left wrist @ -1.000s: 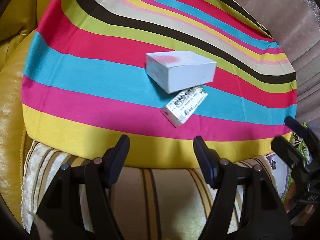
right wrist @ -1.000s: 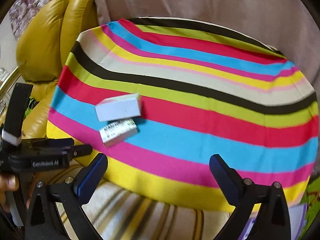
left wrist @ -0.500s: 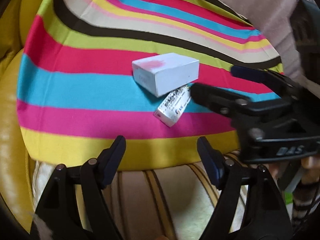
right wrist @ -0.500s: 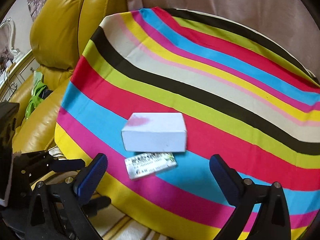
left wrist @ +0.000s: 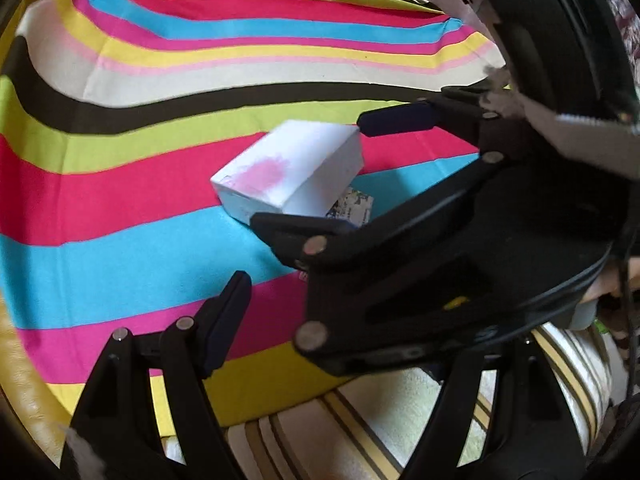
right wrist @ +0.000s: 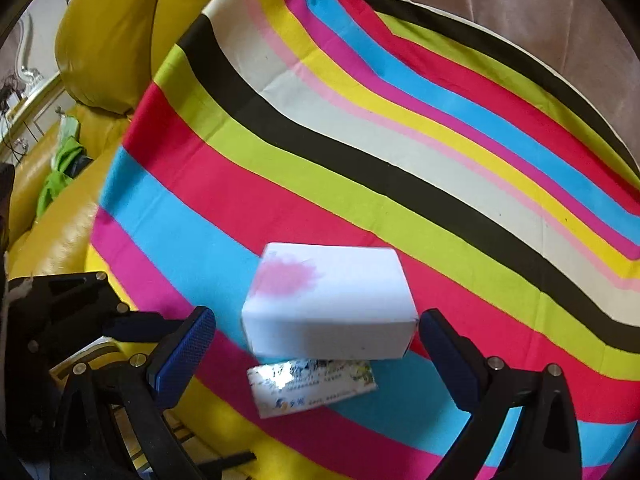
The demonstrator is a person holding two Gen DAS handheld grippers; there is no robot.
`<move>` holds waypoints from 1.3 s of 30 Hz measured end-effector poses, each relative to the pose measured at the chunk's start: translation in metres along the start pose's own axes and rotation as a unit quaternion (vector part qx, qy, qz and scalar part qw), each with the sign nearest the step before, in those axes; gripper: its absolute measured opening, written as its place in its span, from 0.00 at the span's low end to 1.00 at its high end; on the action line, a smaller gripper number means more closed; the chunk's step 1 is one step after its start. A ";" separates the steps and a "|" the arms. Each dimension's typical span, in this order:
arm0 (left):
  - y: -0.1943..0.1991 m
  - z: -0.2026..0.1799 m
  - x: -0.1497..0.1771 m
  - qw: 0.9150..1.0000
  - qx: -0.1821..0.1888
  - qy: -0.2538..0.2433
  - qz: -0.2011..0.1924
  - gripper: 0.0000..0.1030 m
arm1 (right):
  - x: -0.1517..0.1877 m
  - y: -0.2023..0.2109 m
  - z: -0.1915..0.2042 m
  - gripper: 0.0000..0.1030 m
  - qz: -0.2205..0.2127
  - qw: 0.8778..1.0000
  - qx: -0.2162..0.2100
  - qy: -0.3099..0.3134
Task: Organize rigid objects
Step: 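Grasp the white box with pink print with the right tool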
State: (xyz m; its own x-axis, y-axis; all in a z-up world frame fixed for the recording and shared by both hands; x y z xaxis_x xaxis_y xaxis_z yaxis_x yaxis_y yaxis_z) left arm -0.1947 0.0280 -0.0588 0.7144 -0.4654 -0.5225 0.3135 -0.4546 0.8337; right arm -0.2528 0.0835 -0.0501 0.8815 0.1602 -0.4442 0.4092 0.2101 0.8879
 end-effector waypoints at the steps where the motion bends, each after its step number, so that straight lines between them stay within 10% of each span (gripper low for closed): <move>1: -0.002 0.004 0.001 1.000 0.001 0.009 0.003 0.74 | -0.001 -0.004 0.000 1.00 0.002 1.000 0.002 0.000; 23: -0.026 0.007 -0.012 0.999 -0.017 -0.028 0.035 0.74 | -0.005 -0.014 -0.040 0.89 -0.019 0.998 -0.022 -0.057; 39: -0.053 0.006 -0.038 0.994 -0.039 -0.079 0.060 0.66 | 0.035 0.029 -0.103 0.89 -0.063 0.988 0.059 -0.129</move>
State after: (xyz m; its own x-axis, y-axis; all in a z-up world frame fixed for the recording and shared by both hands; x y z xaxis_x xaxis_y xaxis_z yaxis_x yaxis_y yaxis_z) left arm -0.2422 0.0655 -0.0843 0.6449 -0.6285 -0.4349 0.2842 -0.3311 0.8998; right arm -0.2345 0.1944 -0.0522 0.8462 -0.1153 -0.5202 0.5307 0.0956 0.8422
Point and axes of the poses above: each gripper's, at about its wrist camera, not at the fingertips, and y roughly against the way its jaws point, z to its left, x to its underside, the point moved 6 cm from there along -y, roughly the way its jaws point, and after that the axes turned 14 degrees about -y, right-handed, at the moved point
